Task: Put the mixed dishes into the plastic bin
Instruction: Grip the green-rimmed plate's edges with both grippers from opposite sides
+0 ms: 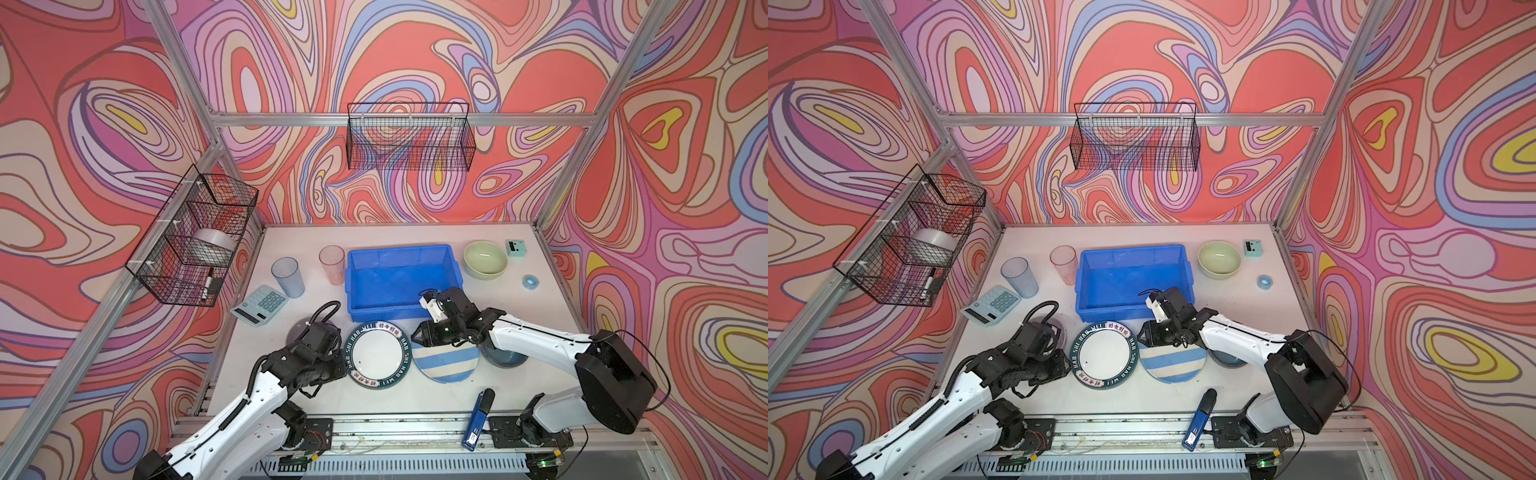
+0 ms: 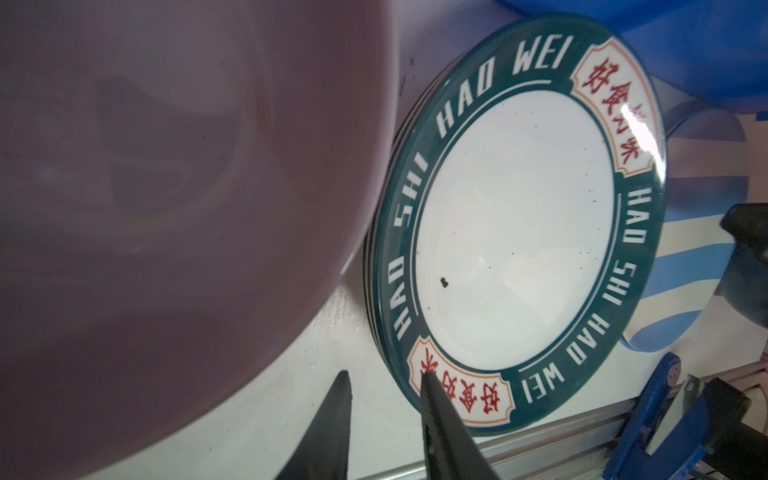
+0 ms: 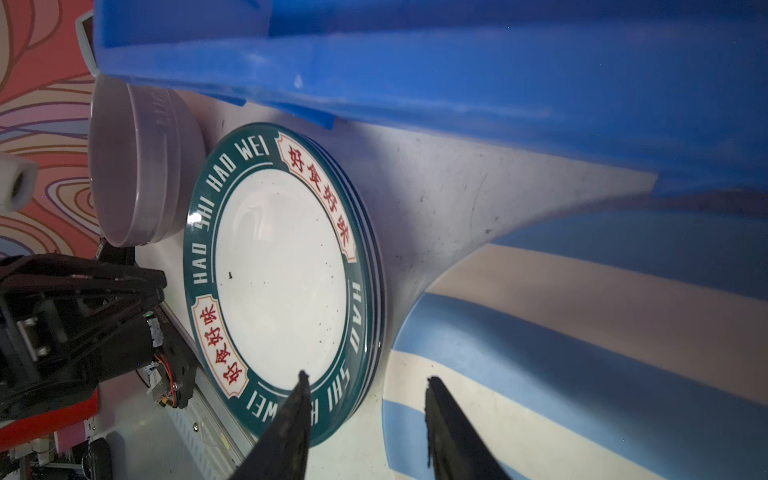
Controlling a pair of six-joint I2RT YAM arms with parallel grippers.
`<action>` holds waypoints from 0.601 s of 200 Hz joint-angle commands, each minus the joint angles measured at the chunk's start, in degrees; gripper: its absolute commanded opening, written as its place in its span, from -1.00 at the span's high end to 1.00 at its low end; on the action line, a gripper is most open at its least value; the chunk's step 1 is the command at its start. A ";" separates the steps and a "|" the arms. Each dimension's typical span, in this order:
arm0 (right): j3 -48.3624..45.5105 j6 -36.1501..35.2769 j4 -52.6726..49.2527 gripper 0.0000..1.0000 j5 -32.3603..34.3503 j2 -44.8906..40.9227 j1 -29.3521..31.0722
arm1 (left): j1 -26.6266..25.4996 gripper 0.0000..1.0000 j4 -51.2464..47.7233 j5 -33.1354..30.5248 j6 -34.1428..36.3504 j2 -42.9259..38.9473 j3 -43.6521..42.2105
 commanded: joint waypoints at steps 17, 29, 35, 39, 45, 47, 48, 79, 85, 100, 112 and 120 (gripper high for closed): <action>-0.67 0.73 3.20 0.14 -0.97 1.85 0.49 | -0.48 0.44 3.48 -2.03 -1.52 1.45 -1.09; -0.54 0.85 3.75 0.16 -1.44 2.56 0.57 | -0.59 0.49 3.92 -2.08 -1.54 1.94 -1.36; -0.45 0.85 3.95 0.17 -1.51 3.00 0.65 | -0.64 0.53 4.25 -1.93 -1.62 2.10 -1.46; -0.37 0.79 4.05 0.18 -1.54 3.30 0.70 | -0.66 0.54 4.52 -1.89 -1.61 2.18 -1.55; -0.24 0.78 4.06 0.19 -1.50 3.72 0.79 | -0.74 0.56 4.95 -1.84 -1.65 2.33 -1.64; -0.17 0.77 4.06 0.19 -1.48 3.90 0.82 | -0.81 0.57 5.05 -1.88 -1.68 2.40 -1.65; -0.11 0.77 4.06 0.19 -1.47 3.95 0.83 | -0.82 0.57 5.08 -1.89 -1.69 2.37 -1.69; 0.45 0.68 4.47 0.22 -1.38 5.67 1.19 | -1.53 0.58 6.56 -3.08 -2.27 3.48 -2.26; 0.43 0.64 4.73 0.23 -1.39 5.83 1.27 | -1.62 0.58 6.69 -3.34 -2.31 3.85 -2.35; 0.55 0.79 5.18 0.24 -1.55 6.36 1.35 | -1.80 0.60 7.00 -3.78 -2.40 4.52 -2.35; 0.60 0.81 5.52 0.25 -1.75 6.74 1.36 | -1.89 0.62 7.29 -3.94 -2.40 4.96 -2.35; 0.77 0.87 5.64 0.26 -1.84 7.06 1.36 | -1.96 0.64 7.56 -4.05 -2.40 5.10 -2.35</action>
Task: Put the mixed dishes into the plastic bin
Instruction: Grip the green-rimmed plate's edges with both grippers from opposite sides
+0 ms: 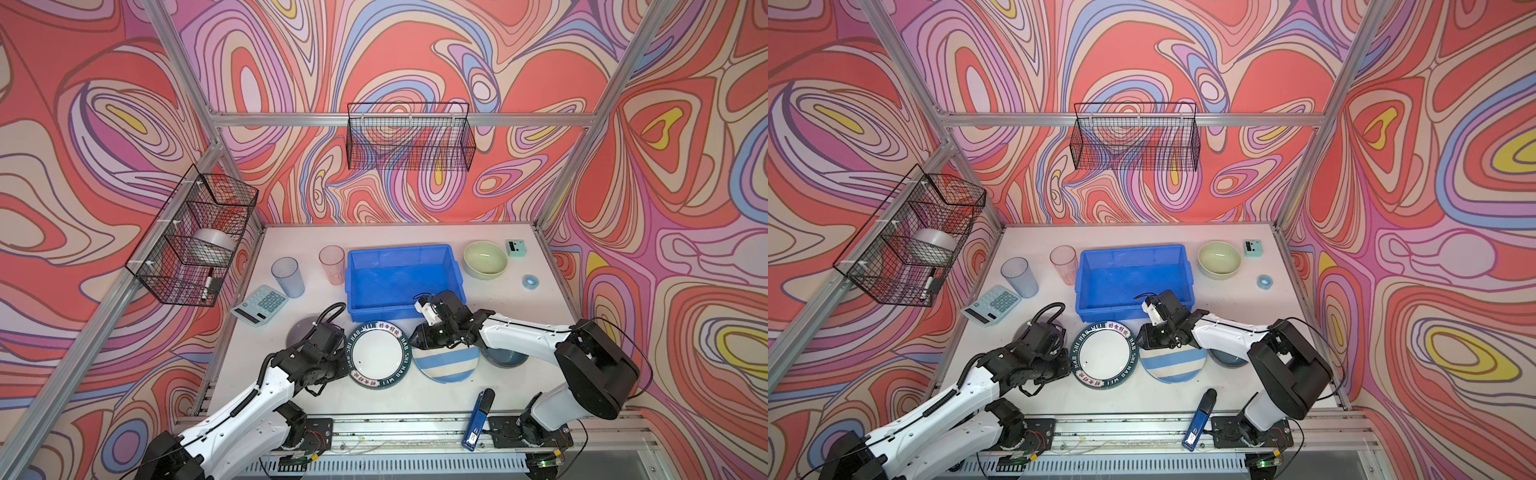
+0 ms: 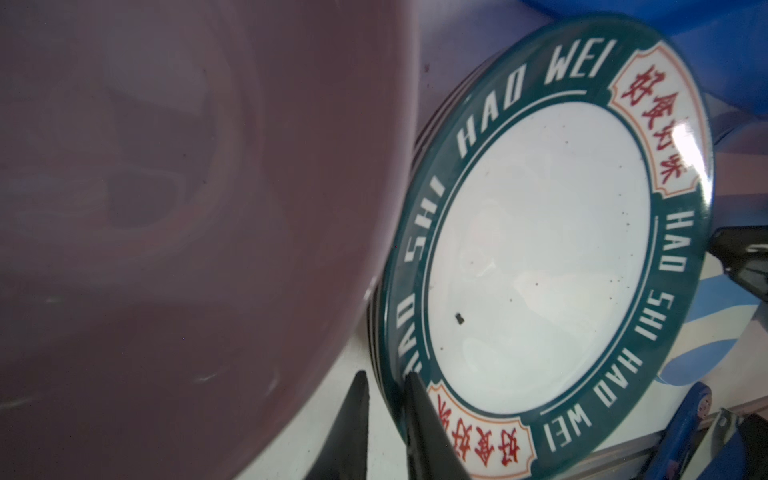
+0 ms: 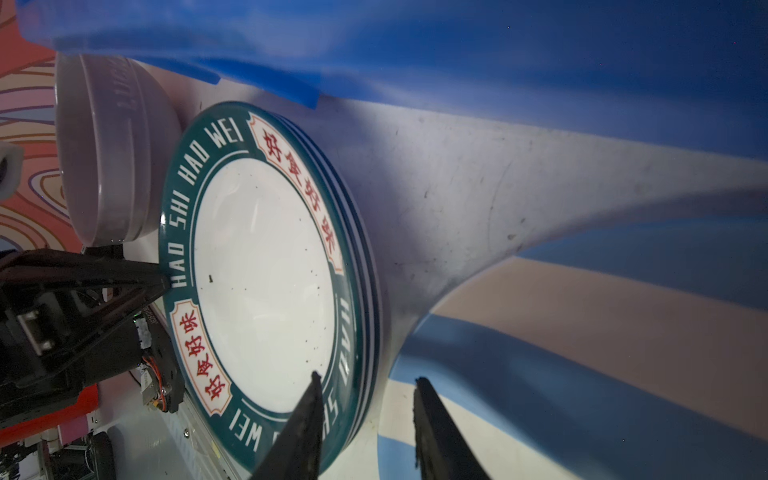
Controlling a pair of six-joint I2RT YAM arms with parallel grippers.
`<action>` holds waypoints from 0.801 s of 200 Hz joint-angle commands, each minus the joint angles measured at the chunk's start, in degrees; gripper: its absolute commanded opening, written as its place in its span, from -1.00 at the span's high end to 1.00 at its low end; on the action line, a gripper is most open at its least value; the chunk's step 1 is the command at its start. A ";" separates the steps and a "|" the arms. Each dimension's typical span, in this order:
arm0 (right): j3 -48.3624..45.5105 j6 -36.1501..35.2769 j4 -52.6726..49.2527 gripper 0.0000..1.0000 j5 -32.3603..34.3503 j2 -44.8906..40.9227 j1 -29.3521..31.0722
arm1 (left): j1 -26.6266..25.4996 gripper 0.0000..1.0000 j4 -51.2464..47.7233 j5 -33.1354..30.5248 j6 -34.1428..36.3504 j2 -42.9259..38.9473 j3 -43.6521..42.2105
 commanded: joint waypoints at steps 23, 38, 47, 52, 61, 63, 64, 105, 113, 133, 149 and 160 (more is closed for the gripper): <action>1.22 0.04 1.50 0.28 -0.61 2.24 0.44 | -0.60 0.70 1.02 -2.36 -0.72 1.13 -0.34; 1.31 0.05 1.91 0.30 -0.79 2.56 0.44 | -0.60 0.73 0.82 -2.50 -0.54 1.51 -0.38; 1.39 0.19 2.11 0.31 -0.88 2.81 0.44 | -0.60 0.74 0.82 -2.44 -0.54 1.64 -0.54; 1.44 0.22 2.16 0.31 -0.96 2.92 0.44 | -0.60 0.75 0.90 -2.50 -0.55 1.73 -0.63; 1.49 0.09 2.28 0.33 -1.27 3.10 0.44 | -0.60 0.76 0.91 -2.47 -0.54 1.76 -0.84; 1.42 0.17 2.30 0.33 -1.31 3.10 0.44 | -0.60 0.76 0.91 -2.47 -0.54 1.74 -0.83; 1.40 0.18 2.30 0.34 -1.36 3.10 0.44 | -0.60 0.76 0.91 -2.49 -0.54 1.72 -0.87; 1.51 -0.08 2.56 0.42 -3.46 2.97 0.44 | -0.69 0.78 0.73 -2.60 -0.71 1.61 -1.18; 1.55 -0.07 2.71 0.43 -4.05 2.84 0.44 | -0.74 0.78 0.66 -2.73 -0.70 1.54 -1.18; 1.69 0.05 2.85 0.45 -5.15 2.84 0.44 | -0.69 0.78 0.47 -2.70 -0.71 1.60 -1.26; 1.74 0.23 2.75 0.45 -5.45 2.84 0.44 | -0.69 0.78 0.47 -2.76 -0.71 1.52 -1.43; 1.77 0.16 2.52 0.45 -5.60 2.79 0.44 | -0.69 0.78 0.47 -2.83 -0.71 1.45 -1.57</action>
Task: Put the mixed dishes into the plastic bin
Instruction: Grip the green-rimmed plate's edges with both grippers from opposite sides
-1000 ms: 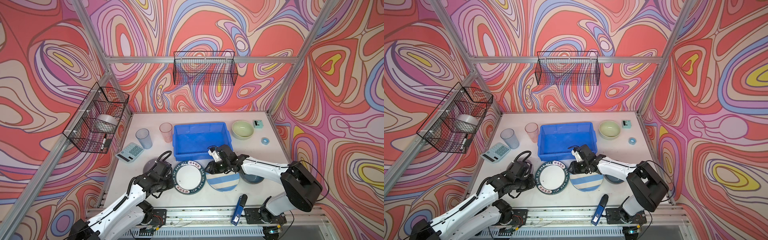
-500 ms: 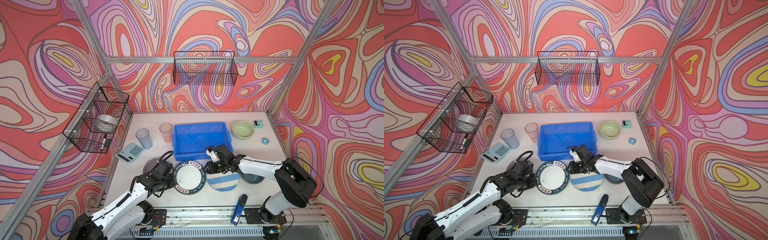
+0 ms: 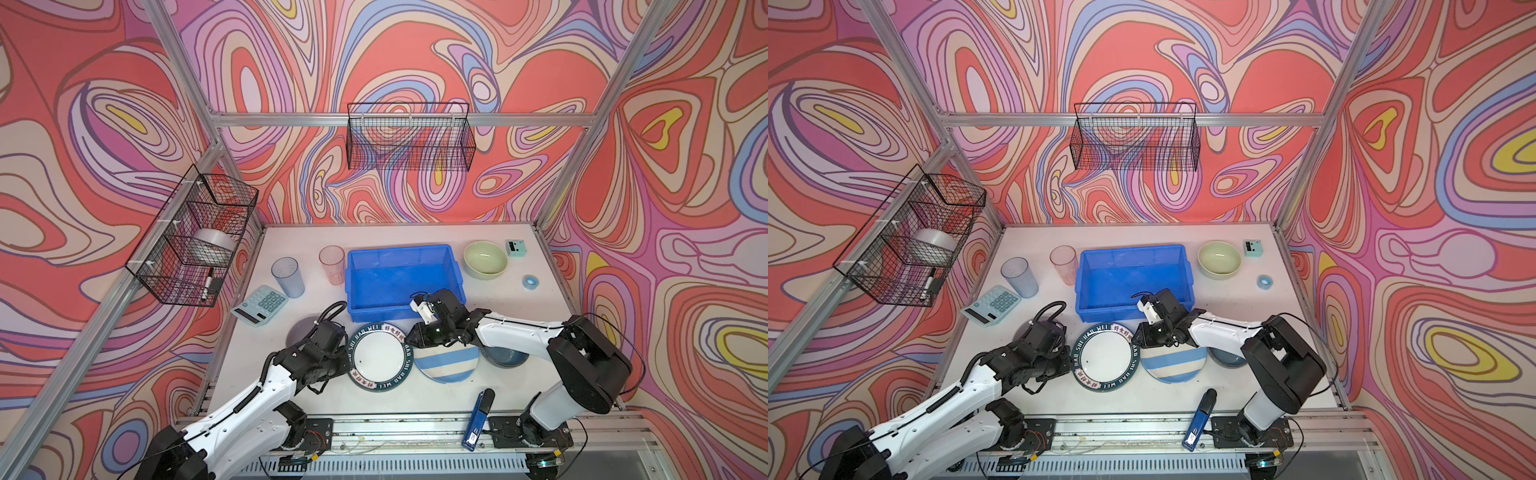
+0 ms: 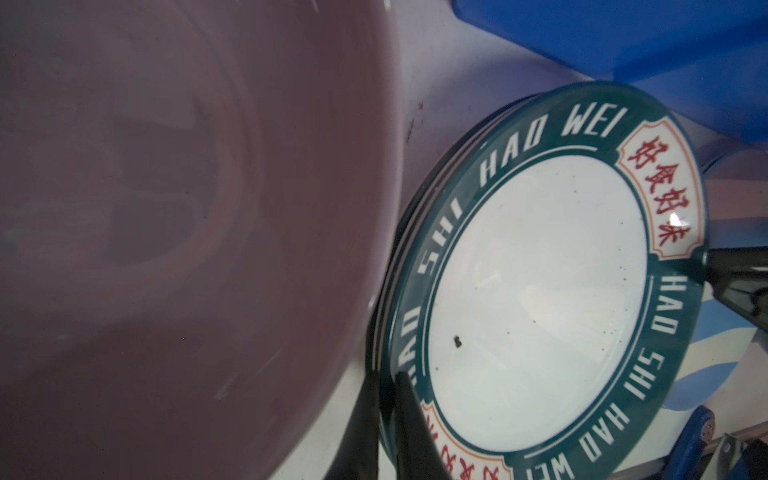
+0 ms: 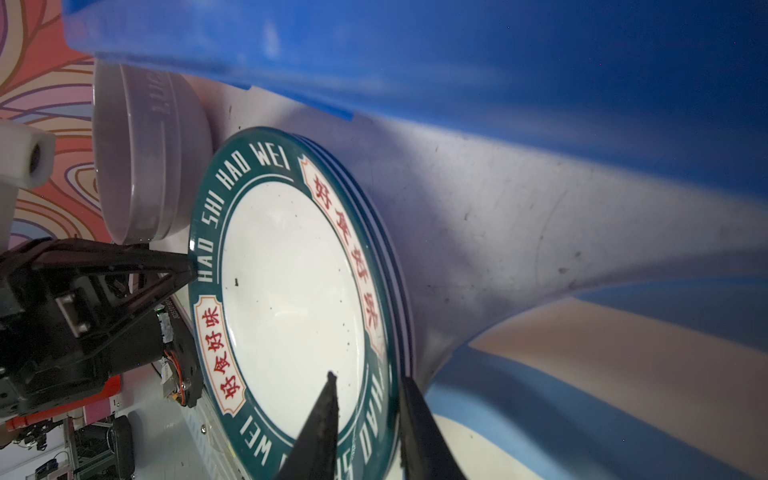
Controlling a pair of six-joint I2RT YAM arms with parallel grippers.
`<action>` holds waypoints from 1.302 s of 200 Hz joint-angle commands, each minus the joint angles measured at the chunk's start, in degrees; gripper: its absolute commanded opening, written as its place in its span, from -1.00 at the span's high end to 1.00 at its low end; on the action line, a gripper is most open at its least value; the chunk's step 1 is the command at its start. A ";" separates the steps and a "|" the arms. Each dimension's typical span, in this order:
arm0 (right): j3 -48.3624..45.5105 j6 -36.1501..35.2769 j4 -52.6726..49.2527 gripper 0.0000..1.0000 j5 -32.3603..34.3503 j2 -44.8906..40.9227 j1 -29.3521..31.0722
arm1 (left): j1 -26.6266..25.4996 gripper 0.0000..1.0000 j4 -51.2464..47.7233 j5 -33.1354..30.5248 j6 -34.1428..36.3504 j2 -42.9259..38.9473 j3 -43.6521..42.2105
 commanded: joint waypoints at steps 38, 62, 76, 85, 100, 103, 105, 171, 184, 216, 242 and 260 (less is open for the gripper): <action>1.25 0.42 -0.85 0.46 -4.22 0.89 0.33 | -0.49 0.78 -1.73 -0.90 -0.32 0.21 -2.11; 0.90 1.01 0.38 0.49 -6.55 0.69 0.33 | -0.54 0.78 -1.26 -0.55 -0.06 0.50 -2.47; 0.55 1.73 1.83 0.48 -8.72 0.65 0.33 | -0.52 0.78 -0.87 -0.13 0.03 0.77 -2.63; 0.42 1.99 2.59 0.49 -9.80 0.74 0.33 | -0.49 0.78 -0.68 0.05 0.12 0.98 -2.67; 0.15 2.52 3.45 0.50 -10.89 0.77 0.33 | -0.50 0.78 -0.46 0.15 0.27 1.09 -2.81; 0.11 2.61 3.59 0.50 -11.01 0.79 0.33 | -0.49 0.78 -0.39 0.10 0.34 1.16 -2.82; 0.10 2.63 3.64 0.50 -11.11 0.78 0.29 | -0.49 0.78 -0.38 0.17 0.37 1.13 -2.82; -0.20 3.08 5.21 0.56 -14.48 0.69 0.33 | -0.49 0.78 1.91 2.10 1.47 3.47 -2.65; -0.27 2.94 5.15 0.58 -15.03 0.92 0.33 | -0.50 0.78 2.44 2.56 1.70 3.95 -2.65; -0.41 2.82 4.64 0.57 -14.61 0.96 0.27 | -0.58 0.77 2.44 2.63 1.86 4.09 -2.22; 0.05 2.54 3.82 0.57 -13.55 1.43 0.33 | -0.63 0.74 2.62 3.29 1.97 3.69 -2.08; 0.36 2.55 3.66 0.59 -13.40 1.96 0.31 | -0.59 0.71 2.27 3.37 1.97 3.33 -1.63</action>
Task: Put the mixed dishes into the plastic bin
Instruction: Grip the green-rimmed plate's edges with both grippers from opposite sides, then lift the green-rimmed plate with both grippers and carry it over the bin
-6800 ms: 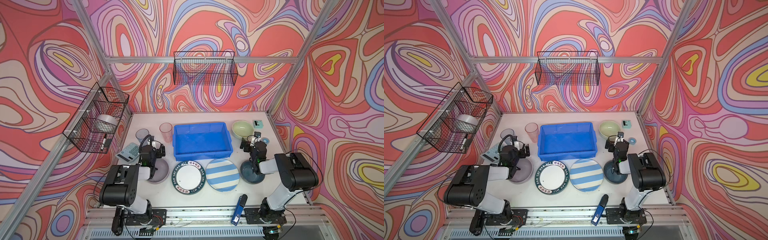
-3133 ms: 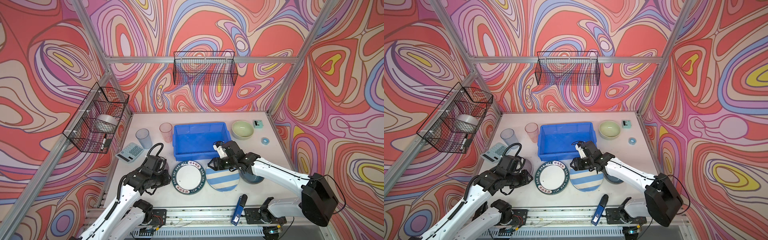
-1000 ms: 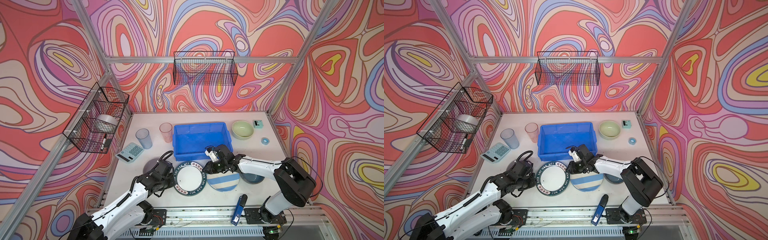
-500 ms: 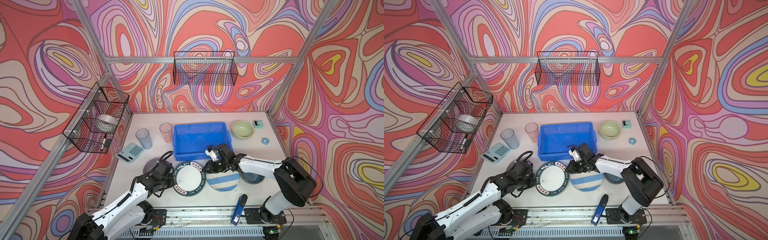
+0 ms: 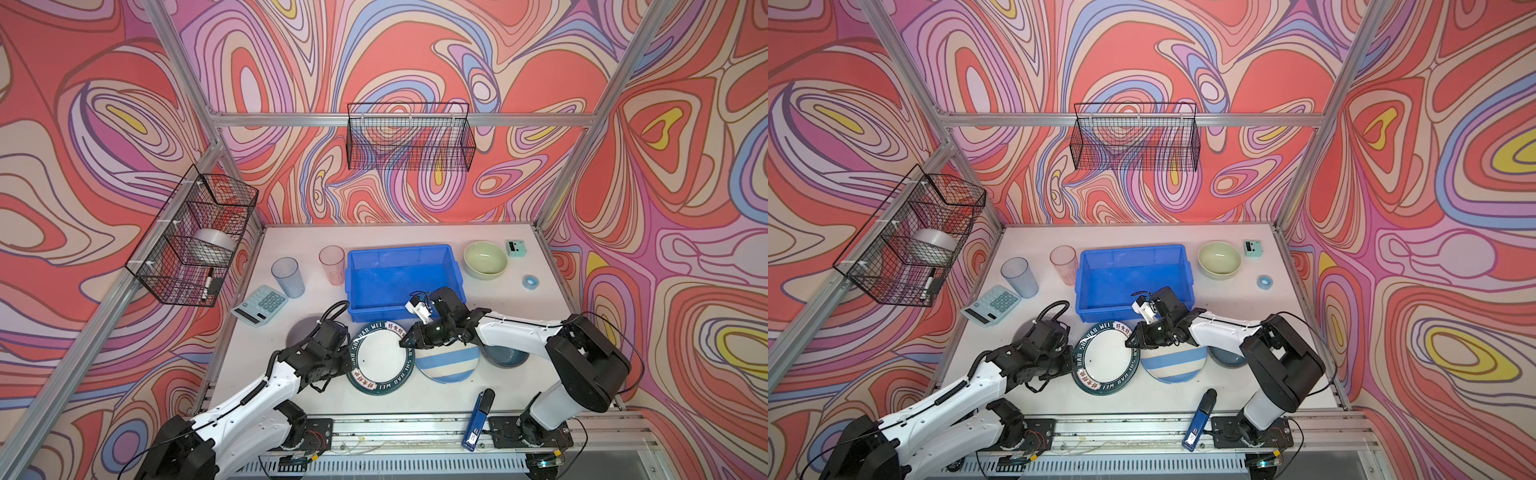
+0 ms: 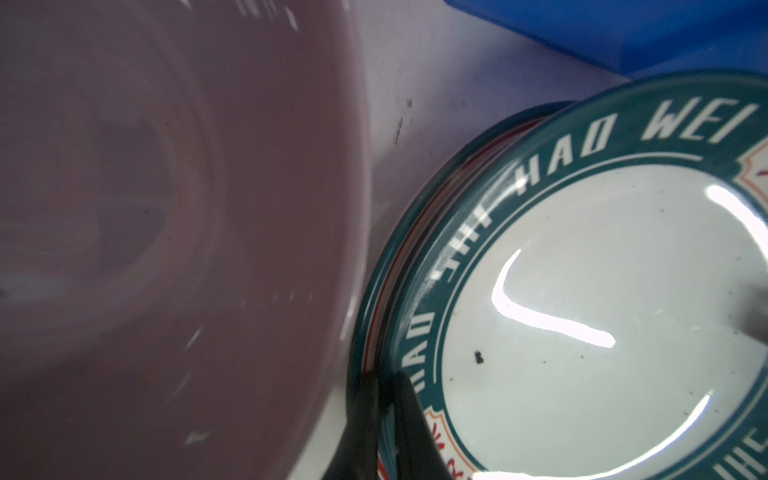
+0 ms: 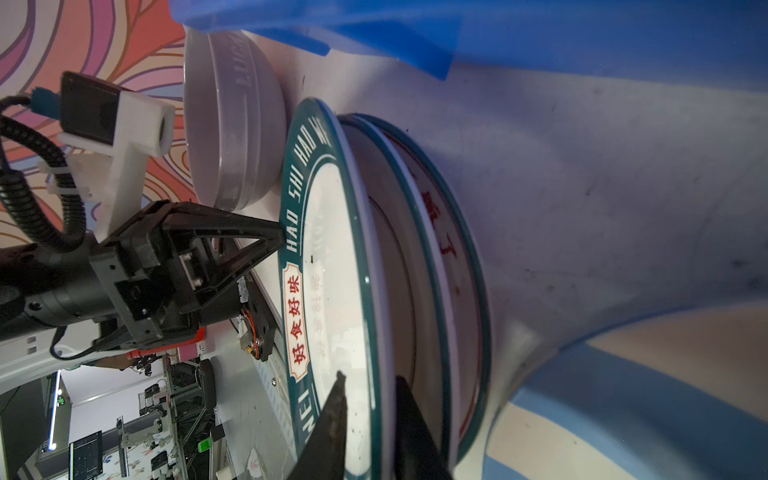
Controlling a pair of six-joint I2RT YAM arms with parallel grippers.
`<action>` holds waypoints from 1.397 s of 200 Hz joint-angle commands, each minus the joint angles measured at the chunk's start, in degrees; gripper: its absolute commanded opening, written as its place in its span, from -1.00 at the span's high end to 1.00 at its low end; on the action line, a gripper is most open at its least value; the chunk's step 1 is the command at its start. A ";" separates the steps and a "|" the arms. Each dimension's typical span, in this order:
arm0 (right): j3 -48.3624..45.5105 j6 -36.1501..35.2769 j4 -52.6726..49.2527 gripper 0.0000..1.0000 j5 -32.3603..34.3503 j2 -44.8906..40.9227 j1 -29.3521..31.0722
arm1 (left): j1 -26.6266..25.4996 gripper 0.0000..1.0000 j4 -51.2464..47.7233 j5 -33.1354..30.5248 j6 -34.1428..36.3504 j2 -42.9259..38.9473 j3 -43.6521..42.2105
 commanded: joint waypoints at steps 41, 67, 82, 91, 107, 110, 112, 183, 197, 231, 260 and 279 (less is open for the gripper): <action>1.52 -0.79 -0.97 0.77 -1.15 1.13 0.92 | -0.60 0.54 -5.86 0.17 0.39 -1.86 1.77; 1.86 -1.03 -2.11 0.88 -0.62 0.19 0.86 | -0.63 0.41 -8.36 -1.05 0.64 -4.15 3.47; 2.03 -1.14 -3.03 0.93 -0.44 -0.56 0.86 | -0.60 0.35 -9.84 -1.54 0.74 -5.05 4.60; 2.14 -1.15 -3.48 0.95 -0.46 -0.99 0.86 | -0.60 0.31 -10.85 -1.77 0.83 -5.45 4.77; 2.57 -1.31 -4.51 1.00 -0.09 -1.90 0.85 | -0.60 0.25 -12.81 -2.21 1.17 -5.97 8.15; 2.71 -1.30 -4.77 1.00 0.04 -2.19 0.86 | -0.60 0.24 -13.17 -2.38 1.23 -6.08 8.42; 2.75 -1.37 -4.87 1.00 0.12 -2.36 0.86 | -0.60 0.23 -13.42 -2.34 1.26 -6.14 8.74; 8.23 -3.62 -13.50 1.00 4.21 -10.56 0.86 | -0.51 -0.22 -19.01 -7.78 9.07 -1.29 22.75; 10.42 -3.87 -17.30 1.00 8.45 -12.40 0.86 | -0.35 -0.29 -19.56 -8.79 10.81 0.75 25.31; 15.58 -3.74 -24.63 1.00 19.03 -16.05 0.86 | 0.66 -0.48 -20.56 -10.78 14.43 3.63 30.60; 21.47 -3.99 -29.78 1.00 26.51 -16.06 0.29 | 1.65 -0.91 -19.00 -11.94 17.83 3.42 31.68; 25.38 -4.43 -32.55 1.00 30.22 -14.14 -0.73 | 3.47 -1.00 -17.92 -11.29 18.73 3.55 31.68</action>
